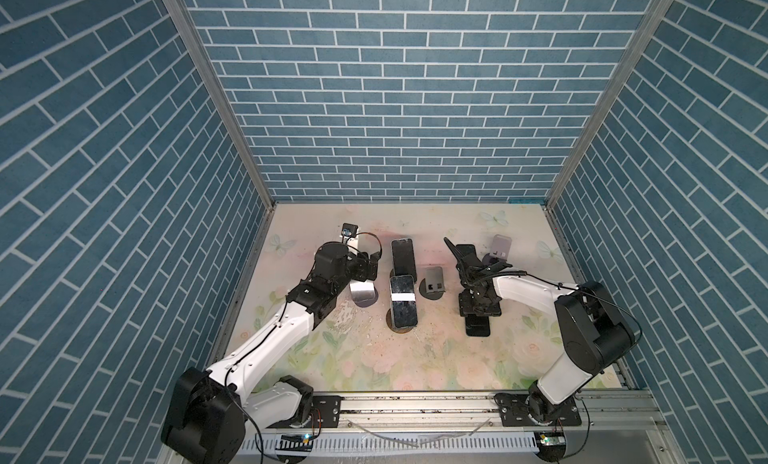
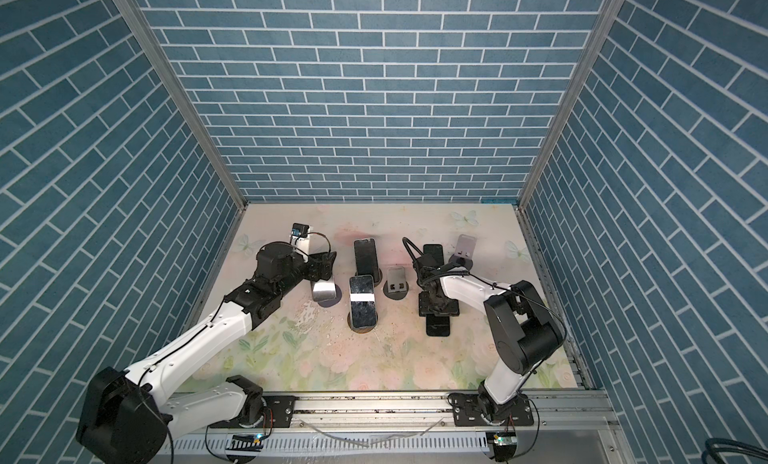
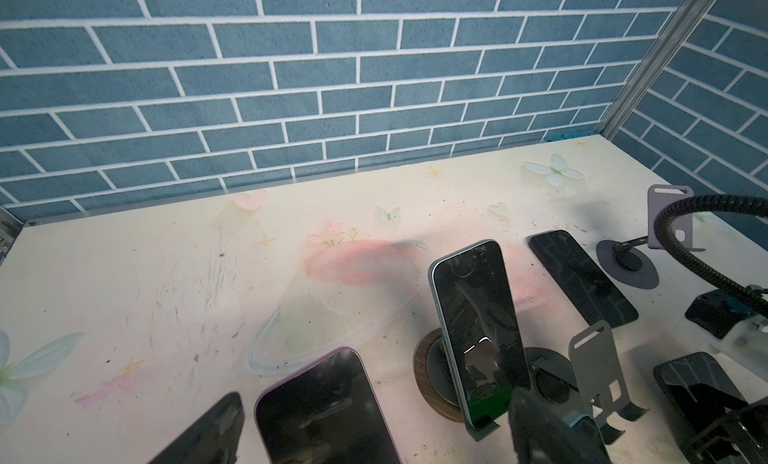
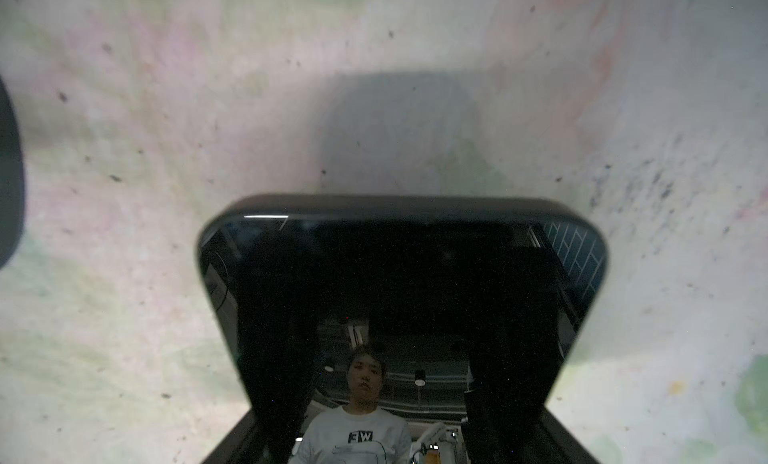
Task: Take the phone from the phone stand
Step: 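Lower the held phone flat onto the table nearer the robot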
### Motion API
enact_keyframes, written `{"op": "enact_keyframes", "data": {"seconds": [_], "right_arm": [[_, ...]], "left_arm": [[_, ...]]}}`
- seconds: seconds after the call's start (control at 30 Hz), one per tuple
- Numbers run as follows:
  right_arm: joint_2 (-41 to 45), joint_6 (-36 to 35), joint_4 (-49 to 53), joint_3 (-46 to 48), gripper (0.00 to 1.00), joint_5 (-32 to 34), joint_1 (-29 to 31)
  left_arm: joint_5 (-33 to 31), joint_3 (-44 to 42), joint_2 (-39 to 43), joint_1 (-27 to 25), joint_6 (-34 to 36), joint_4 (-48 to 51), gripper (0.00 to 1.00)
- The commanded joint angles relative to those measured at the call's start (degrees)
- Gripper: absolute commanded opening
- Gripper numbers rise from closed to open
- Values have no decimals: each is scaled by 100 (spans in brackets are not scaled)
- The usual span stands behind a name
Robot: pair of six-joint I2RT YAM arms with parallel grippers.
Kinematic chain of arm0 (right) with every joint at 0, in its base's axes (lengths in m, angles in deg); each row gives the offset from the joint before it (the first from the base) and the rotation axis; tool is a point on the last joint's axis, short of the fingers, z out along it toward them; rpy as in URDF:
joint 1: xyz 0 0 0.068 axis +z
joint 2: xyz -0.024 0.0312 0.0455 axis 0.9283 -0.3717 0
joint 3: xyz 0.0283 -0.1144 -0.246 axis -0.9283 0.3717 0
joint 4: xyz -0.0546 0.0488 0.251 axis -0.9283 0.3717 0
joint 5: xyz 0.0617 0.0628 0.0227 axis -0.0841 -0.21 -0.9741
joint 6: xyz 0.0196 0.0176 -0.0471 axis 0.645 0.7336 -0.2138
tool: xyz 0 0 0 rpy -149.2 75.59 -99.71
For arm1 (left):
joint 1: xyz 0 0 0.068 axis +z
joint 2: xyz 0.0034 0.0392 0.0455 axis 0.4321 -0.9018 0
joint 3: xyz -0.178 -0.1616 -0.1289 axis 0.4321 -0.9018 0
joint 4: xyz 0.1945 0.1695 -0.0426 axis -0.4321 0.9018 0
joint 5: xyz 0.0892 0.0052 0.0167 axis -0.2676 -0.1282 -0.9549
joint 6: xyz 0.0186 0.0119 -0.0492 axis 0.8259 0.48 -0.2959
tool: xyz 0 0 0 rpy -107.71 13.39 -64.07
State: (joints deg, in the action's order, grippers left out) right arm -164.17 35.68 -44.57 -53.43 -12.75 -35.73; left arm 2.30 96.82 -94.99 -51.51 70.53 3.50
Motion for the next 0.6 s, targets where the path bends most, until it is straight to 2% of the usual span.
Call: {"op": "enact_keyframes", "data": {"seconds": [0.0,0.57], "right_arm": [[-150,-76,305,-147,57,102,-19],[-337,-210,269,-136,66,77,-28]], "left_arm": [[31,-71,-66,-19,63,-150,100],[-13,-86,-88,-19,72,-123,100]]}}
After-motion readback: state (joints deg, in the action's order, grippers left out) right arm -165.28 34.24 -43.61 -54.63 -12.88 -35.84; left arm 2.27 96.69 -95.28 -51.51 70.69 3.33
